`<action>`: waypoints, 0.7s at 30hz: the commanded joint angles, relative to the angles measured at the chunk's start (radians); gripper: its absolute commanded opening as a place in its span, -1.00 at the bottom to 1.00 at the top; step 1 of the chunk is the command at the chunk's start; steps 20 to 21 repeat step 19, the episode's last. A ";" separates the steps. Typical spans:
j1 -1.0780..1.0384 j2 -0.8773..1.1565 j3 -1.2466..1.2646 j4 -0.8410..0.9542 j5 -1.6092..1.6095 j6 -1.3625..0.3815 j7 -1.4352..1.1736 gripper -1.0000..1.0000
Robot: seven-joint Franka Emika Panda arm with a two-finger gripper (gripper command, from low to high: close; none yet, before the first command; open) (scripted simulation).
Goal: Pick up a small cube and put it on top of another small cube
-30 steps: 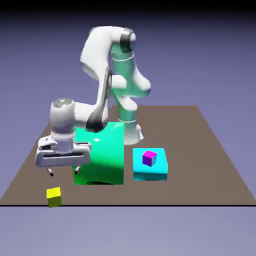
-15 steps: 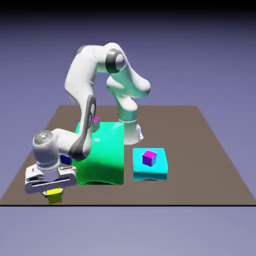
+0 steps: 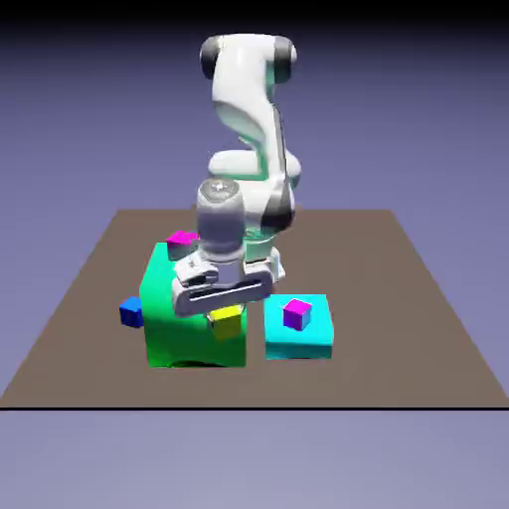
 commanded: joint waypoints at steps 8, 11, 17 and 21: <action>0.213 -0.290 0.035 -0.250 0.021 -0.046 0.194 -1.00; 0.238 -0.293 0.039 -0.291 0.020 -0.008 0.219 -1.00; 0.235 -0.166 0.041 -0.346 0.008 0.172 0.229 1.00; 0.235 -0.196 0.041 -0.333 0.011 0.129 0.226 1.00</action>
